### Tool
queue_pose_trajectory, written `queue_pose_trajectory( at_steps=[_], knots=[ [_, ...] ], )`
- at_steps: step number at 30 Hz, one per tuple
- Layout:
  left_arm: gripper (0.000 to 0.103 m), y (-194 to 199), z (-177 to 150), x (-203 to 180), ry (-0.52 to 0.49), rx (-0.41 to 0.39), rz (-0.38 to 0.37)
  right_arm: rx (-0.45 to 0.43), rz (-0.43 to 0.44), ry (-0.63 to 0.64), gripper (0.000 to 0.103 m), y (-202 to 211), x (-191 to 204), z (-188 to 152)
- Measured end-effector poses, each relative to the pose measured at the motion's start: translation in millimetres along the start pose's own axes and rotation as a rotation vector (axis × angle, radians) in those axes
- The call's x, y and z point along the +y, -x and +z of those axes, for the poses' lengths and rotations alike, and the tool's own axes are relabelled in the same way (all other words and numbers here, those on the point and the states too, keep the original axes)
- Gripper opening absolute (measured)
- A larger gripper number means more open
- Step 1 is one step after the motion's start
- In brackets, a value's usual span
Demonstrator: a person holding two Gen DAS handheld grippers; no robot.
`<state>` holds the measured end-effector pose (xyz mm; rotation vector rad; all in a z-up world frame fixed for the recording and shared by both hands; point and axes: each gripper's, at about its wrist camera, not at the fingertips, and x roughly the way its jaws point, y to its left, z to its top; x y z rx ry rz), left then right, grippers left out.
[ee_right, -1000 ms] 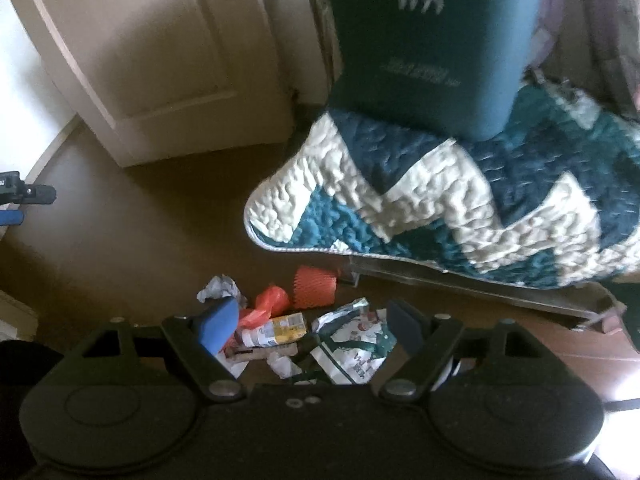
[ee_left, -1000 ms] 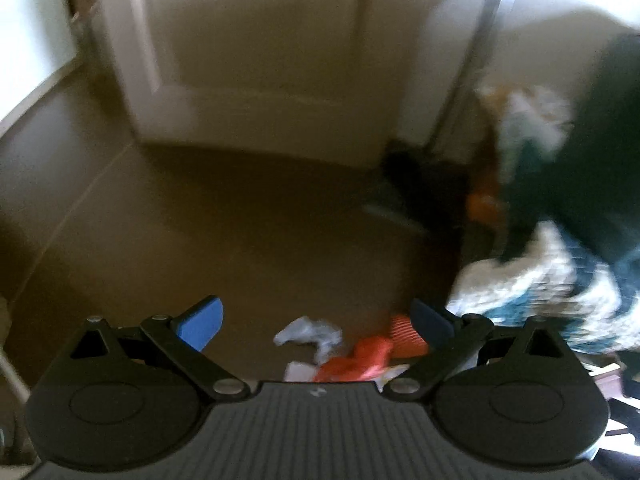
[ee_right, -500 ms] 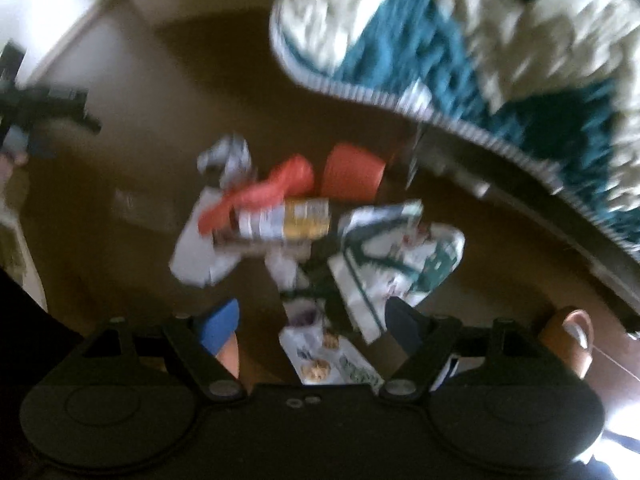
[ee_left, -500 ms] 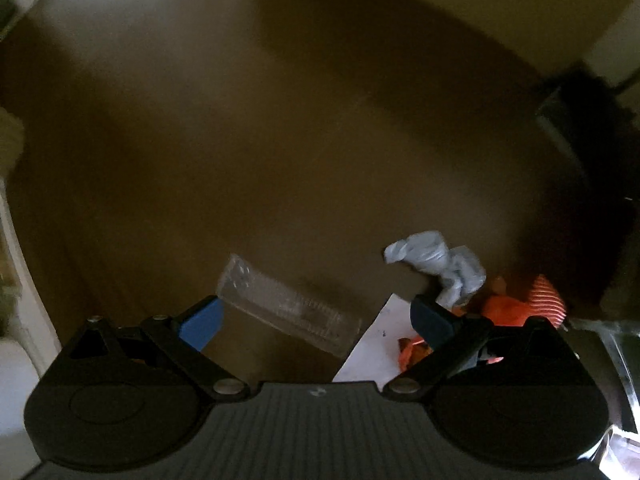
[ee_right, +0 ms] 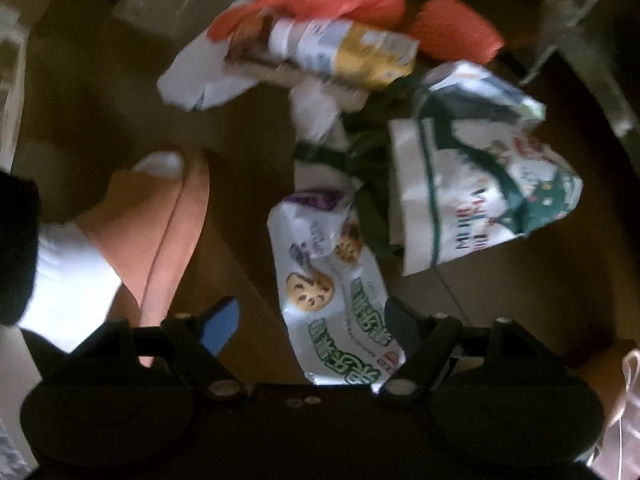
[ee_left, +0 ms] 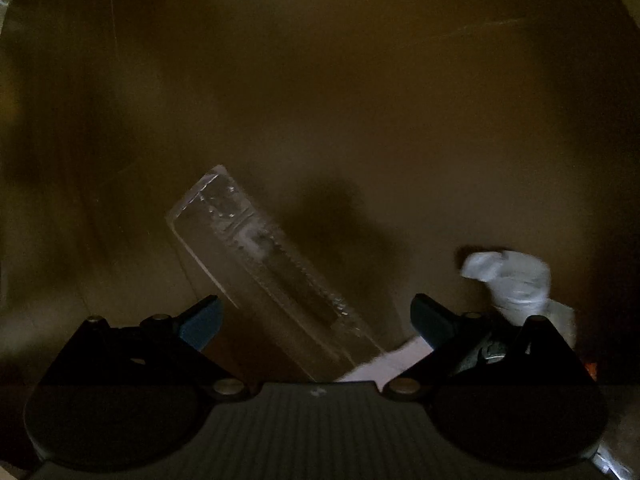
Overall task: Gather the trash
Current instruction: 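Lower the left tool to the clear plastic tray while the right tool grasps a snack wrapper, then lift the clear tray in the left tool while the right tool lifts the wrapper toward the bin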
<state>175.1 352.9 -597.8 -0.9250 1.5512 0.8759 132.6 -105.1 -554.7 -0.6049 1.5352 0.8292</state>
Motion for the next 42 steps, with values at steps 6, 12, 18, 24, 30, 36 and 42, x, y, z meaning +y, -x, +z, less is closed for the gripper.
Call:
queue_pose_trajectory(
  at_steps=[6,12,18,24,30,36,42],
  knots=[
    [0.101,-36.8,-3.2,0.4,0.034,0.056,-0.006,0.026,-0.001,0.118,0.078,-28.3,13.4,5.6],
    [0.100,-52.4,-13.2,-8.0,-0.012,0.065,0.048,0.054,-0.067,0.199,0.076,-54.5,21.4,12.7],
    [0.091,-54.4,-15.3,-7.4,-0.003,0.076,0.038,0.067,-0.095,0.235,0.041,-65.3,26.1,16.6],
    [0.067,-37.8,-16.9,-5.5,0.012,0.051,0.016,0.087,-0.128,0.218,0.014,-67.0,25.0,20.4],
    [0.043,-21.6,-22.6,4.0,0.001,0.033,0.011,0.070,-0.159,0.158,0.003,-50.2,17.8,14.5],
    [0.041,4.2,-31.8,15.6,-0.044,-0.013,0.012,0.036,-0.158,0.093,0.002,-16.6,13.4,10.3],
    [0.041,60.7,-53.3,18.1,-0.151,-0.089,0.026,-0.051,-0.161,-0.007,0.002,32.6,16.7,6.2]
  ],
)
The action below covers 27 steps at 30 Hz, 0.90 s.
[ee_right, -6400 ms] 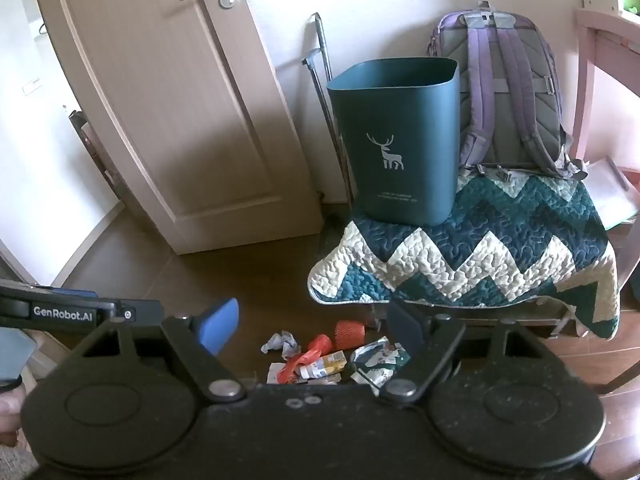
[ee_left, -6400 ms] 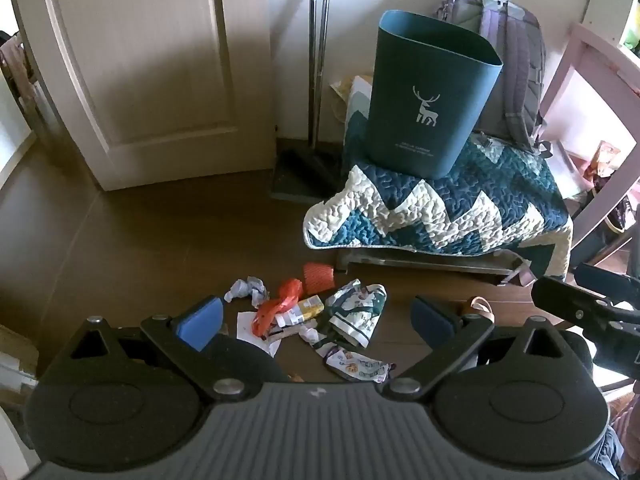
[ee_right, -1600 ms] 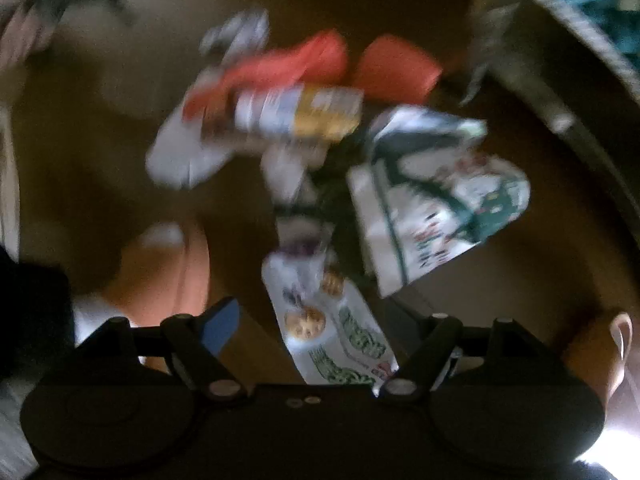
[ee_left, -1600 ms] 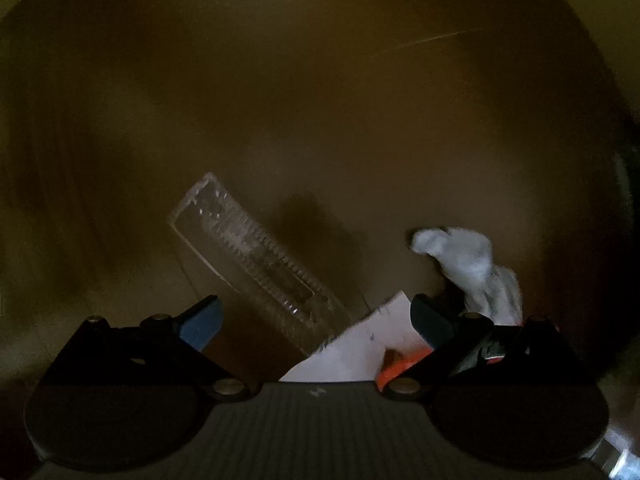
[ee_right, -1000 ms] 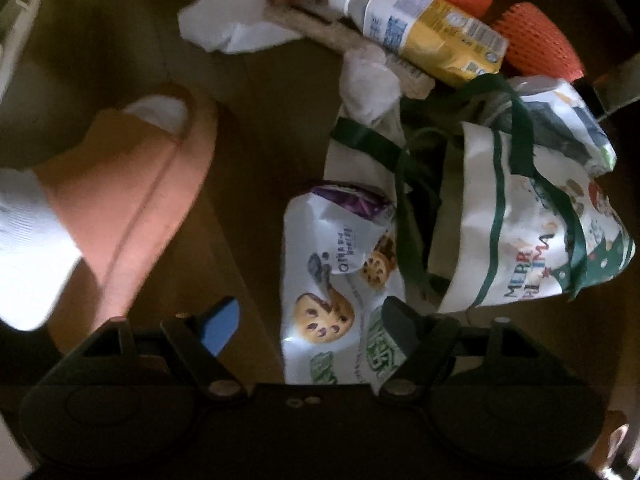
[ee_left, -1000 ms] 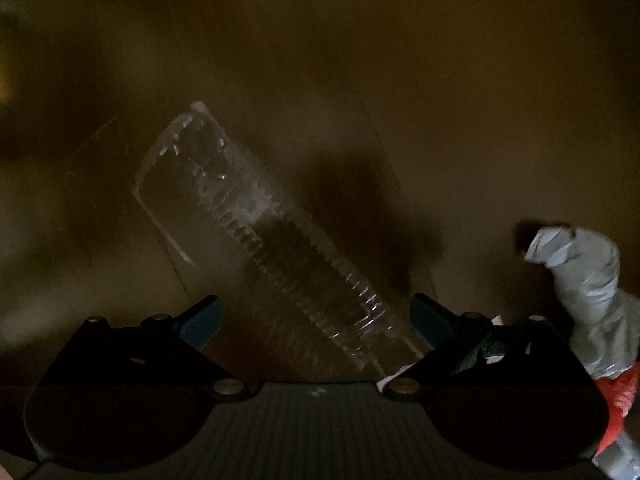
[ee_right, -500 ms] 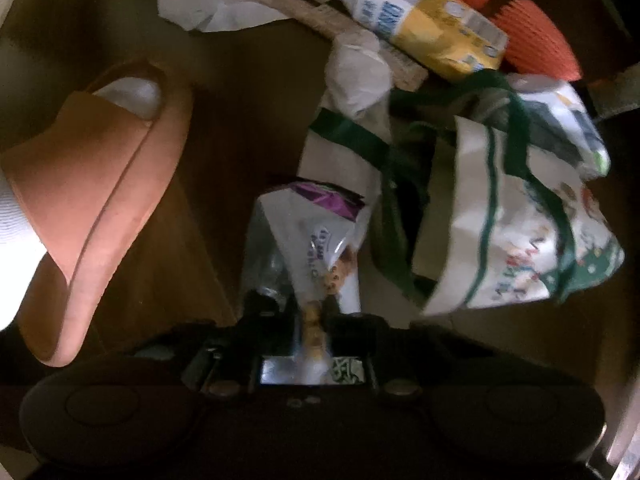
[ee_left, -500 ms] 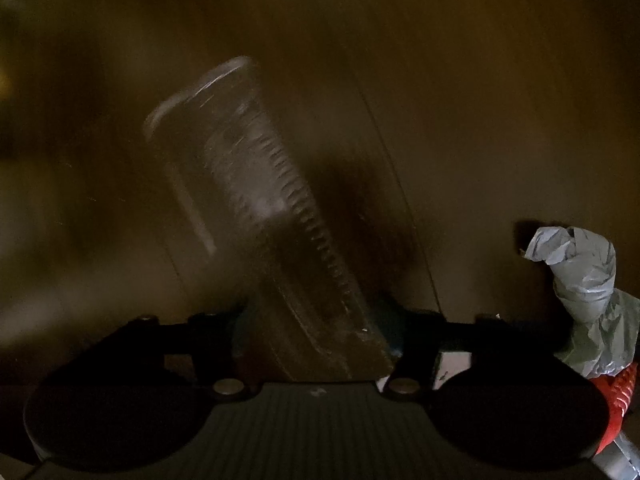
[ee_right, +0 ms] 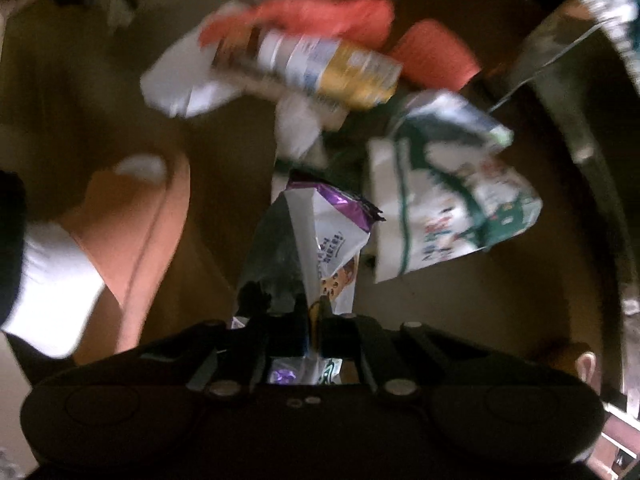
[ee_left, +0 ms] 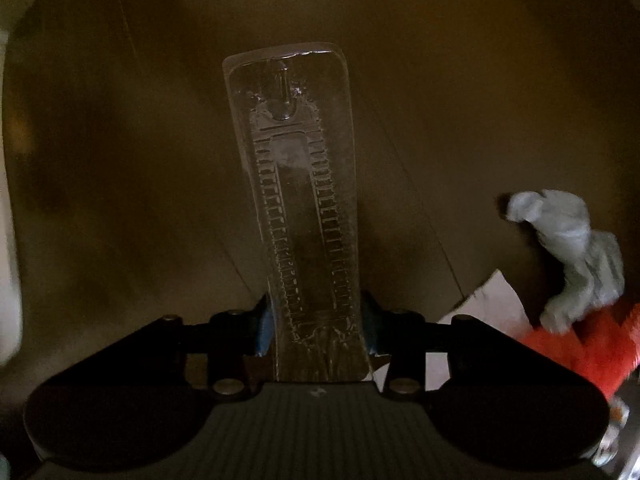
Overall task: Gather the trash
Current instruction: 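Lift the clear tray in the left tool while the right tool lifts the wrapper toward the bin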
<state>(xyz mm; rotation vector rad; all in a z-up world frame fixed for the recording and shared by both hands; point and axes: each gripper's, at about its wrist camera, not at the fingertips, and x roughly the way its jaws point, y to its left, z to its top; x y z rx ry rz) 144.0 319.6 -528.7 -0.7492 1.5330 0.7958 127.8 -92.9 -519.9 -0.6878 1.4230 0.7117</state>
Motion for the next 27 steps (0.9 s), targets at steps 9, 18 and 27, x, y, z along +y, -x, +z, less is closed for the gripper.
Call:
queue_pose_trajectory(
  at_steps=[9,18,27],
  knots=[
    [0.041,130.4,-16.7,-1.2,-0.176,-0.239,-0.119,-0.205,-0.113,-0.153,0.002,100.5,-23.1,7.2],
    [0.041,298.7,-48.1,-14.4,-0.363,-0.573,-0.264,-0.464,-0.194,-0.257,0.002,223.7,-33.3,-2.2],
    [0.042,449.5,-115.9,-14.0,-0.610,-0.710,-0.426,-0.711,-0.244,-0.356,0.002,350.4,-33.0,-36.3]
  ],
)
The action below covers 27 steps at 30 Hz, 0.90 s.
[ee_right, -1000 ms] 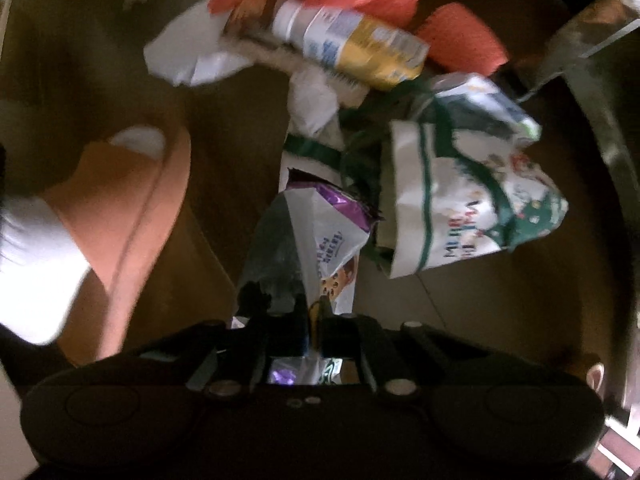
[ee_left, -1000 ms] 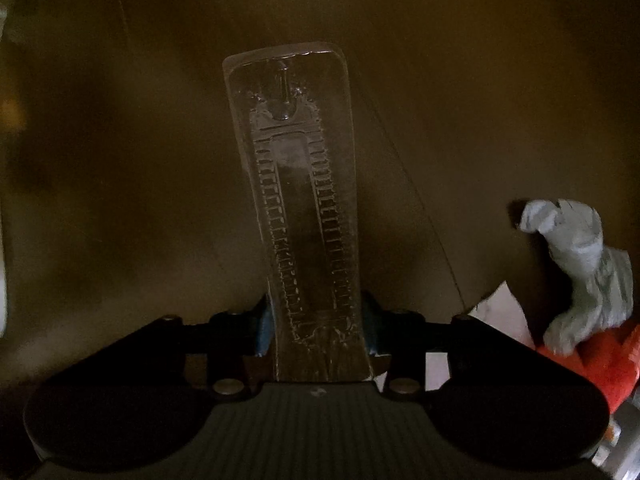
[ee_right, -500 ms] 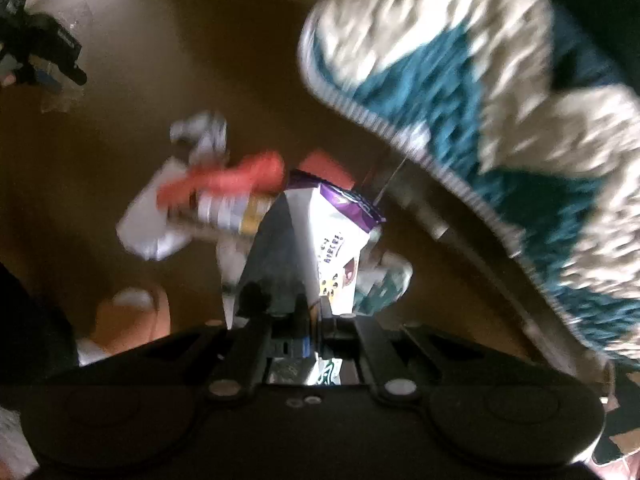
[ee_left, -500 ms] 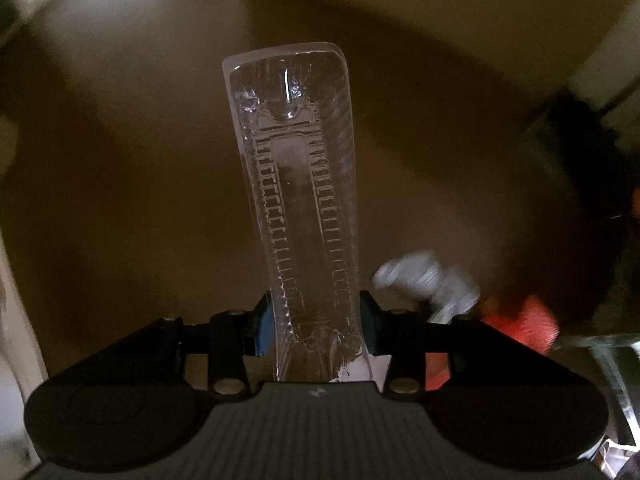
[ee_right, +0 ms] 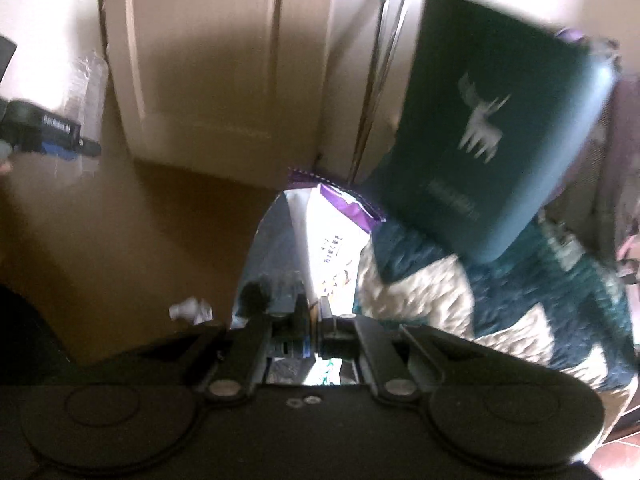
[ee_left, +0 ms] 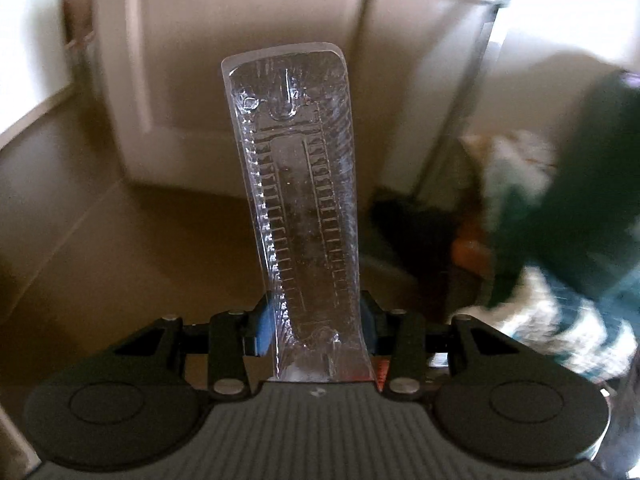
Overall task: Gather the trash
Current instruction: 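Lift the clear tray in the left tool while the right tool lifts the wrapper toward the bin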
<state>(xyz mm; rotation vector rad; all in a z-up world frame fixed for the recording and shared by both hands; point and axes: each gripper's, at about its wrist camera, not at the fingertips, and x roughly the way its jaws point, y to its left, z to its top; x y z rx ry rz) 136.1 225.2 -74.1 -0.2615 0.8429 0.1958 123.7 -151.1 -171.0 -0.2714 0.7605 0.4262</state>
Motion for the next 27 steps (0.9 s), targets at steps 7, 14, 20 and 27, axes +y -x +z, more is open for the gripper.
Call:
queue_pose_trajectory(
  at_steps=[7,14,20,27],
  knots=[
    [0.042,51.2,-5.0,-91.3,-0.159,-0.046,-0.147,-0.140,-0.030,-0.050,0.002,73.8,-28.4,34.5],
    [0.042,83.3,32.3,-164.5,-0.275,-0.078,-0.253,-0.263,-0.101,-0.083,0.002,120.7,-78.5,85.4],
    [0.042,103.2,77.5,-222.6,-0.364,-0.104,-0.294,-0.381,-0.165,-0.110,0.002,144.1,-124.3,135.0],
    [0.045,86.5,124.3,-307.3,-0.416,-0.091,-0.373,-0.479,-0.232,-0.129,0.002,142.5,-168.6,191.1]
  ],
)
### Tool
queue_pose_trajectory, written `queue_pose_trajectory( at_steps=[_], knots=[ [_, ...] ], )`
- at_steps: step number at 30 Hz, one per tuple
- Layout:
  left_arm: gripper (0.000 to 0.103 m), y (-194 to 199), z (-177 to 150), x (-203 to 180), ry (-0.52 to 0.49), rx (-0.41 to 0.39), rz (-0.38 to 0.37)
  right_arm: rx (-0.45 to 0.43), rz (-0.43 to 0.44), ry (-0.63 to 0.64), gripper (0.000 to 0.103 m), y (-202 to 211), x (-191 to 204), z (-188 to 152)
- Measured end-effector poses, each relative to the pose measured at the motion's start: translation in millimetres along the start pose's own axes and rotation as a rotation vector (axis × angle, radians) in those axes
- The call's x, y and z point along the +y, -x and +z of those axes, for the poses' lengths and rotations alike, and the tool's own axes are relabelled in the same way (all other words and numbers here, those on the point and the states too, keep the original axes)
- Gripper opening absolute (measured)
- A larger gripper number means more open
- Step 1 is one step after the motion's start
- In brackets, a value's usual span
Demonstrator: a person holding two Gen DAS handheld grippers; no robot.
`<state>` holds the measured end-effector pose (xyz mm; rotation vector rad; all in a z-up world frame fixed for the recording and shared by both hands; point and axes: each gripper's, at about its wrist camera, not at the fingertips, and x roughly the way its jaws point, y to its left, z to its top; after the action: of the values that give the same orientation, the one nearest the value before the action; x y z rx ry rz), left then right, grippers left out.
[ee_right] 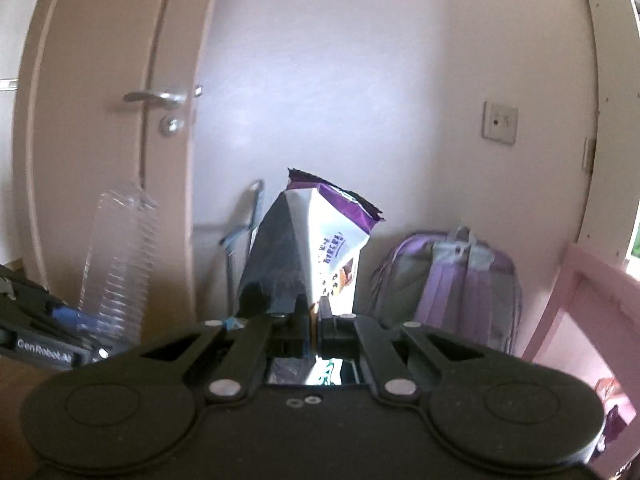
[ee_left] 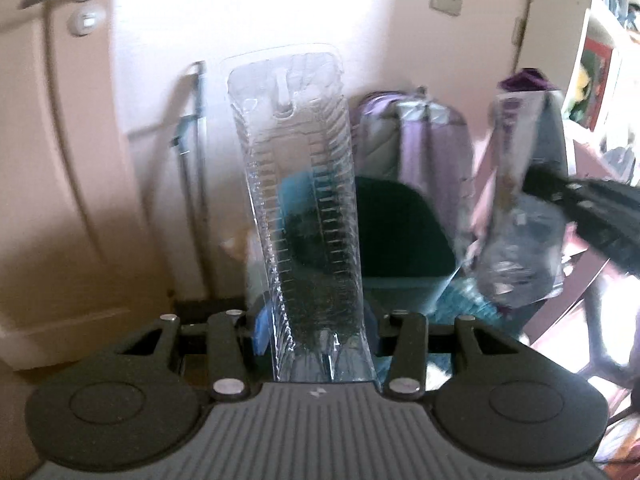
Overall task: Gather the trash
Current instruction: 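Lift the clear tray in the left tool while the right tool lifts the wrapper toward the bin, then drop the clear tray into the teal bin while the right tool drops the wrapper in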
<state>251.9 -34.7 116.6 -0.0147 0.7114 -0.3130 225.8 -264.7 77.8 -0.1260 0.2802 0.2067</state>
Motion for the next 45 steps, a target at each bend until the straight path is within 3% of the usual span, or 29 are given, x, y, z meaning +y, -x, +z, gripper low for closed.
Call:
queue_pose_trajectory(
  at_steps=[5,9,15,24,29,31,35,42,45],
  knots=[
    [0.045,-44.9,32.8,-14.2,0.007,0.056,-0.024,-0.008,-0.006,-0.043,0.002,-39.1,-10.9,1.4],
    [0.045,-92.8,47.3,-17.0,0.014,0.110,-0.002,0.024,-0.015,-0.090,0.002,-76.1,-23.3,-8.1],
    [0.045,-162.6,62.3,-25.4,0.016,0.144,0.015,0.116,-0.011,-0.166,0.002,-119.6,-35.8,-31.4],
    [0.045,-230.8,61.6,-40.6,-0.089,0.262,0.059,0.287,0.008,-0.085,0.002,-156.1,-20.0,-63.2],
    [0.047,-251.4,53.9,-34.0,-0.081,0.361,0.053,0.357,0.009,-0.046,0.009,-163.9,-14.8,-72.6],
    [0.054,-255.7,51.9,-33.1,-0.096,0.381,0.062,0.376,-0.004,-0.030,0.012,-168.0,-13.0,-76.0],
    [0.057,-254.7,48.0,-33.0,-0.124,0.367,0.066,0.394,-0.019,-0.036,0.018,-168.4,-13.7,-78.9],
    [0.058,-236.0,49.0,-35.9,-0.091,0.346,0.042,0.378,-0.001,-0.108,0.030,-154.9,-28.2,-72.8],
    [0.069,-217.8,50.5,-36.5,-0.087,0.315,0.055,0.360,0.006,-0.117,0.033,-140.9,-31.1,-65.7]
  ],
)
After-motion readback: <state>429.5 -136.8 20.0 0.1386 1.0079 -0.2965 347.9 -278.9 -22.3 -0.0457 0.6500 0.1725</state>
